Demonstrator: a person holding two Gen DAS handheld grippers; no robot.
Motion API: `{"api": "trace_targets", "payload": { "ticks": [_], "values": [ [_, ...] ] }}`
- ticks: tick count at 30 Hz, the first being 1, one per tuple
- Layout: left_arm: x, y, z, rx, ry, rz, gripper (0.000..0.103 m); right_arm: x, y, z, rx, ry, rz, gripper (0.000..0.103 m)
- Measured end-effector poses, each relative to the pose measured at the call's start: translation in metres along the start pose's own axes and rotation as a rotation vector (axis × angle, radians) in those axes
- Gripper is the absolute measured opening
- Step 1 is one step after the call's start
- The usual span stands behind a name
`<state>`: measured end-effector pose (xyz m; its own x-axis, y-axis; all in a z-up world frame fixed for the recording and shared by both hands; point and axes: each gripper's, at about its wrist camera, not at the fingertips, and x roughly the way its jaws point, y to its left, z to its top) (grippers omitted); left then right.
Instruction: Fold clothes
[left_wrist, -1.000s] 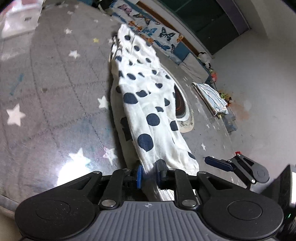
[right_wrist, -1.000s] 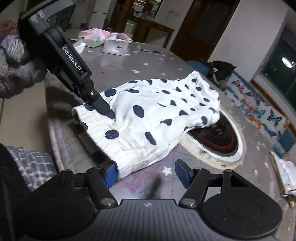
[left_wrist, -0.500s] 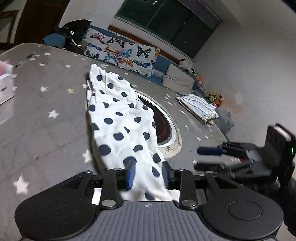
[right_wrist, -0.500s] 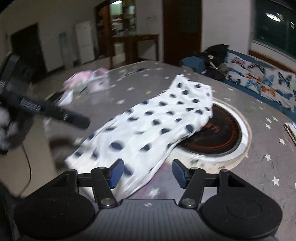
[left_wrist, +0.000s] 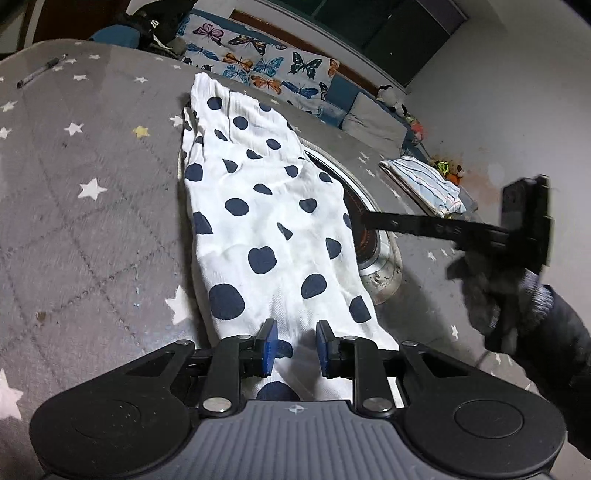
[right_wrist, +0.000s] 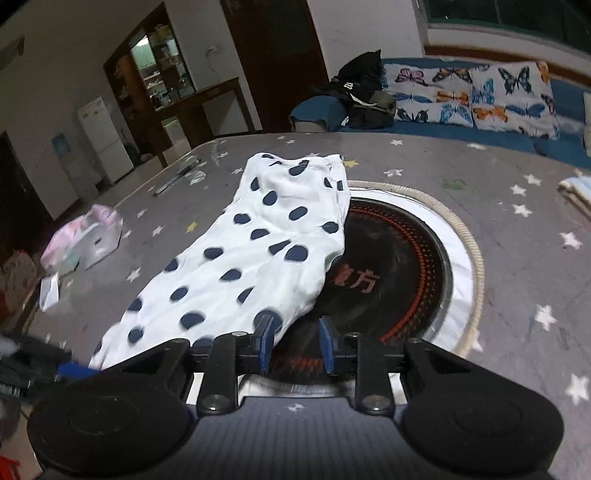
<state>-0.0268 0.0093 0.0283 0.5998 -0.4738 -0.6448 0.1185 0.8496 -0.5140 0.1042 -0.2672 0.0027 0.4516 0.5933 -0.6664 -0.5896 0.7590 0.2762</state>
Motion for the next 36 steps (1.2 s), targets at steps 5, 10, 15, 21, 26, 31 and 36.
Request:
{"api": "trace_targets", "payload": {
  "ticks": [5,10,15,21,26,31,36],
  "values": [
    [0.004,0.0,0.002,-0.007,0.013,-0.003,0.024,0.029,-0.012,0.008,0.025,0.009,0.018,0.027],
    [0.005,-0.001,0.003,-0.005,0.024,-0.004,0.024,0.044,-0.02,0.01,0.055,-0.003,0.058,0.027],
    [0.007,-0.002,0.005,-0.005,0.029,0.0,0.025,0.051,-0.021,0.011,0.065,-0.022,0.109,0.024],
    [0.006,-0.003,0.005,-0.002,0.031,0.006,0.026,0.039,-0.011,0.014,0.03,-0.048,0.062,0.004],
    [0.006,-0.001,0.004,-0.002,0.032,-0.003,0.026,0.012,-0.006,0.014,-0.039,-0.077,-0.053,0.003],
    [0.002,-0.005,0.008,0.029,0.047,0.004,0.026,0.022,-0.012,0.008,-0.064,0.019,-0.109,0.006],
    [-0.009,-0.019,0.026,0.099,0.016,-0.002,0.027,0.007,0.001,0.031,-0.109,-0.057,-0.119,0.01]
  ]
}}
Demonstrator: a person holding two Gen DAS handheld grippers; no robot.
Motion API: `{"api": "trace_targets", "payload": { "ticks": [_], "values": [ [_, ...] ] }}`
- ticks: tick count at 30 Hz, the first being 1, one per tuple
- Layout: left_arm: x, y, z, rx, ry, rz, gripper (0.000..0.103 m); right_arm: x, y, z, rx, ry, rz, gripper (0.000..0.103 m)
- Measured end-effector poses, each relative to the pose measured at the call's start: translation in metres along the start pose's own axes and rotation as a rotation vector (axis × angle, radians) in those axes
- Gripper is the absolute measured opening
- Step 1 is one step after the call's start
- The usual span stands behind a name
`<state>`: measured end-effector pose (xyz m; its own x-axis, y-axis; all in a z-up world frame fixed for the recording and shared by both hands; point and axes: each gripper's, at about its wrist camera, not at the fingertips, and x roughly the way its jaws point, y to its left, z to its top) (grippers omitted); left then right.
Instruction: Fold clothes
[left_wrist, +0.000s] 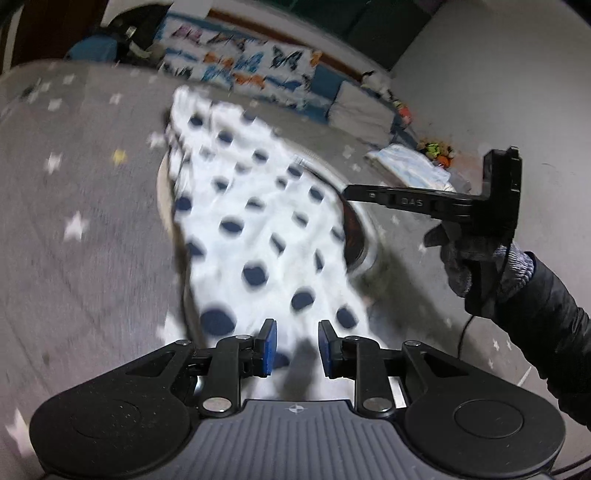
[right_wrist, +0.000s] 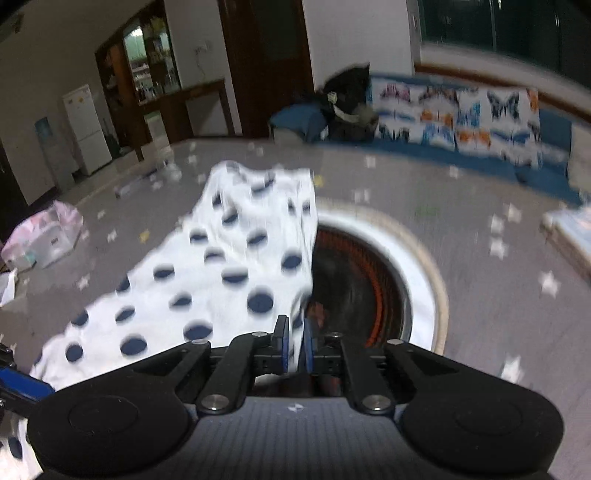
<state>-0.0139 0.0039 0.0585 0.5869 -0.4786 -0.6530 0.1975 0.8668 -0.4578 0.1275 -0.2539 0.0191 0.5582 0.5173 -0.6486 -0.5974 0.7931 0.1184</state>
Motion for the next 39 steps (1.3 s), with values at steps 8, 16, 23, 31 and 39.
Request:
{"api": "trace_targets", "payload": {
  "ticks": [8,16,23,31,39],
  "values": [
    [0.037,-0.001,0.028,0.016,-0.007,0.003,0.029,0.048,0.02,0.036,-0.045,0.039,0.091,0.012],
    [0.056,0.018,0.02,-0.024,0.044,-0.036,0.029,0.093,0.012,0.047,-0.062,0.124,0.054,0.015],
    [0.059,0.023,0.021,-0.044,0.039,-0.07,0.029,0.108,0.001,0.098,-0.008,0.035,0.094,0.027],
    [0.057,0.027,0.023,-0.06,0.042,-0.086,0.03,0.169,0.0,0.122,-0.015,0.096,0.086,0.036],
    [0.058,0.029,0.023,-0.07,0.041,-0.099,0.03,0.188,-0.003,0.123,-0.024,0.112,0.09,0.022]
  ]
}}
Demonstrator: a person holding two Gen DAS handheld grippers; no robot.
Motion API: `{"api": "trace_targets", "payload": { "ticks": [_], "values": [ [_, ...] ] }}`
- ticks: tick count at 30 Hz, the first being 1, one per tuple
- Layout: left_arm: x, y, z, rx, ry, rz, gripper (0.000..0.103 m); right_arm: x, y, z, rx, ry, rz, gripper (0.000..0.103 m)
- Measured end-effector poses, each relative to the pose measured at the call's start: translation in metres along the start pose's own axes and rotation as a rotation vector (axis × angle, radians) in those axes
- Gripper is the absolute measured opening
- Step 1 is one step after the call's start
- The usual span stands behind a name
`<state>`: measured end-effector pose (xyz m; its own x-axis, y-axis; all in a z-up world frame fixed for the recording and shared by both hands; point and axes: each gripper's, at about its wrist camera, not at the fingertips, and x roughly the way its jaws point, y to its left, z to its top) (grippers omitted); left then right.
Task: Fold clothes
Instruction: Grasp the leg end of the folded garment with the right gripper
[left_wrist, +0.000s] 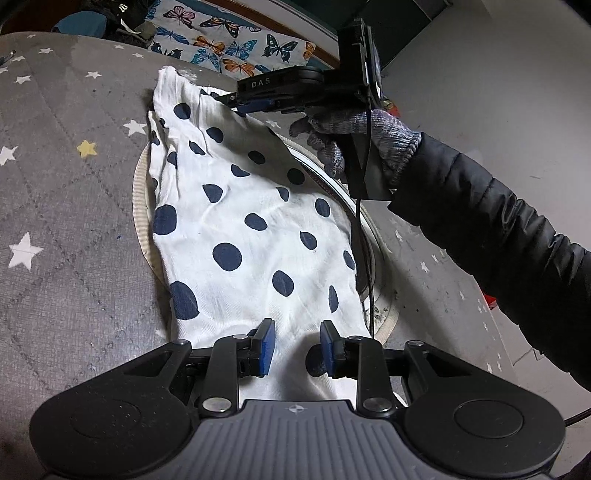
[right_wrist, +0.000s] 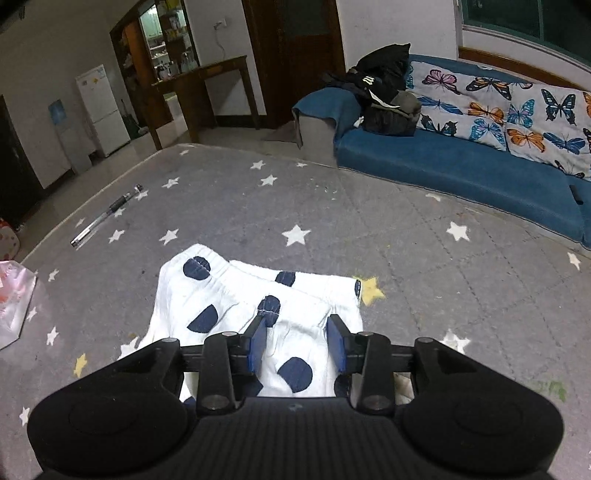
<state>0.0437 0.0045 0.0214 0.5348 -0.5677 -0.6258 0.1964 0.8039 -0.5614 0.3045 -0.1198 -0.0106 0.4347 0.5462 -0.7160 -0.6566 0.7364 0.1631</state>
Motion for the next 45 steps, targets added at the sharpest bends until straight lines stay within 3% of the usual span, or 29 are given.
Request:
{"api": "trace_targets", "payload": {
  "ticks": [3,7,9,14,17,19,22,26,30,33,39,45],
  "values": [
    [0.0,0.0,-0.001,-0.004,-0.001,-0.002,0.03,-0.003,0.004,0.003,-0.034,-0.02,-0.028,0.008],
    [0.0,0.0,-0.002,-0.009,-0.003,-0.005,0.03,-0.007,0.001,0.016,-0.041,-0.087,-0.074,0.007],
    [-0.001,0.0,-0.002,-0.012,-0.003,-0.006,0.03,-0.002,-0.003,0.021,-0.027,-0.071,-0.082,0.009],
    [-0.002,-0.002,-0.004,-0.017,-0.003,-0.009,0.03,0.001,0.004,0.022,-0.081,-0.066,-0.157,0.023],
    [-0.002,-0.003,-0.004,-0.015,-0.003,-0.012,0.03,-0.013,0.021,0.02,-0.158,-0.108,-0.175,0.039],
    [-0.002,-0.002,-0.003,-0.015,-0.003,-0.015,0.03,-0.022,0.035,0.023,-0.204,-0.125,-0.16,0.04],
    [0.0,-0.001,-0.003,-0.021,-0.007,-0.017,0.03,-0.025,0.051,0.031,-0.181,-0.12,-0.053,0.04],
    [0.0,-0.001,-0.003,-0.024,-0.011,-0.022,0.03,-0.003,0.07,0.038,-0.148,-0.074,0.032,0.037],
    [0.0,0.0,-0.004,-0.026,-0.015,-0.026,0.03,0.029,0.072,0.033,-0.12,0.009,0.025,0.036],
    [0.0,0.0,-0.004,-0.028,-0.018,-0.03,0.03,0.038,0.074,0.029,-0.142,0.002,0.023,0.04],
    [0.001,0.0,-0.005,-0.03,-0.02,-0.033,0.03,0.012,0.061,0.036,-0.113,-0.021,0.06,0.041],
    [0.003,0.001,-0.004,-0.032,-0.019,-0.034,0.03,-0.001,0.043,0.027,-0.136,0.027,0.05,0.041]
  ]
}}
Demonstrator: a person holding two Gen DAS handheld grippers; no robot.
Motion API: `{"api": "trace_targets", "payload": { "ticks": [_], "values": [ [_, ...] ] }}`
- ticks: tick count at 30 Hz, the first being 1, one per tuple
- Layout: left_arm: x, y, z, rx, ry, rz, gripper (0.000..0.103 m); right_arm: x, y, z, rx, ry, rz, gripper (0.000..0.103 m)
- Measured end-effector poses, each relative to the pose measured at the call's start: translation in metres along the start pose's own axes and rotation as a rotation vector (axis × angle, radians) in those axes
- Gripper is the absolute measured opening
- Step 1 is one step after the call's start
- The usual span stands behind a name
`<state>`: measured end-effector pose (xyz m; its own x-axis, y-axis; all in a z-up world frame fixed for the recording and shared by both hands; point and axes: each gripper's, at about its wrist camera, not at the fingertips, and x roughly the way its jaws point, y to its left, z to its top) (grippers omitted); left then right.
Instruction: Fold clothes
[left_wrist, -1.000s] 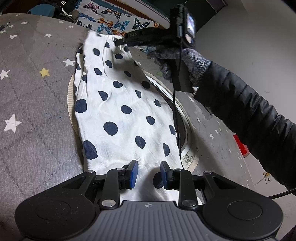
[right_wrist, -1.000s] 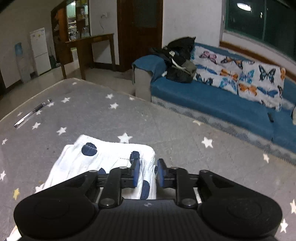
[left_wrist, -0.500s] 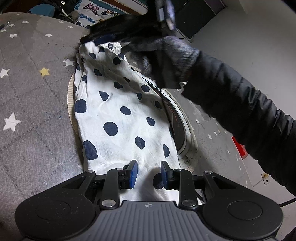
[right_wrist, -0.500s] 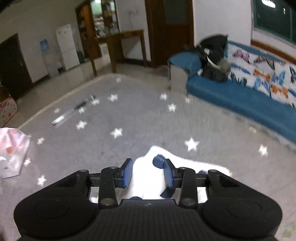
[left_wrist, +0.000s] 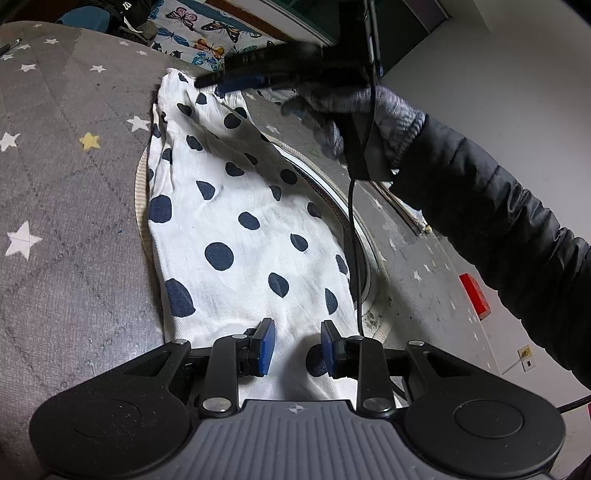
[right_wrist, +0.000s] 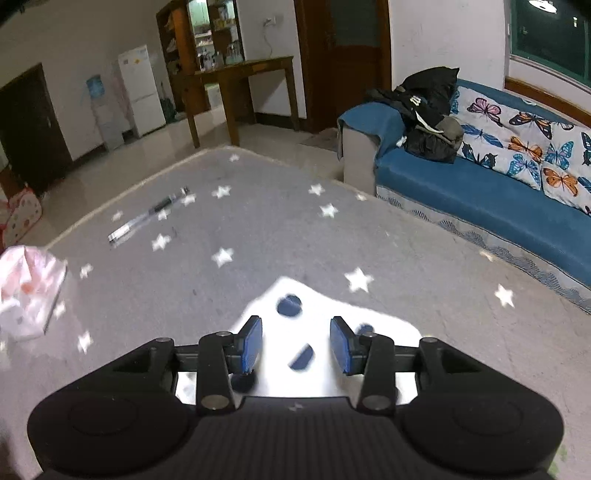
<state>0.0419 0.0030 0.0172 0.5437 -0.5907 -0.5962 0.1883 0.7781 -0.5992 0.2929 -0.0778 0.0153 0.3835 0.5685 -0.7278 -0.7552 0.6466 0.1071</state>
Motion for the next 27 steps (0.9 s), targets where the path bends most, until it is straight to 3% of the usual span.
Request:
{"api": "trace_targets", "payload": {
  "ticks": [5,10,14,22,24,27],
  "values": [
    [0.0,0.0,0.0,-0.003,0.001,0.005,0.03,0.013,-0.01,-0.01,0.022,0.037,-0.012,0.042],
    [0.001,-0.002,0.001,0.0,0.002,0.009,0.032,-0.001,-0.021,-0.006,0.054,-0.031,-0.005,0.043],
    [0.0,0.001,-0.001,0.001,0.0,0.007,0.032,-0.007,-0.038,-0.006,0.081,-0.068,-0.049,0.053],
    [-0.001,0.002,-0.001,0.002,0.004,0.009,0.034,0.012,-0.057,-0.02,0.122,-0.038,-0.053,0.055],
    [-0.001,0.001,-0.001,0.003,0.004,0.009,0.036,0.012,-0.057,-0.021,0.12,-0.049,-0.046,0.052],
    [0.0,-0.001,-0.001,0.006,0.004,0.013,0.037,0.011,-0.058,-0.022,0.116,-0.053,-0.046,0.035]
  ]
}}
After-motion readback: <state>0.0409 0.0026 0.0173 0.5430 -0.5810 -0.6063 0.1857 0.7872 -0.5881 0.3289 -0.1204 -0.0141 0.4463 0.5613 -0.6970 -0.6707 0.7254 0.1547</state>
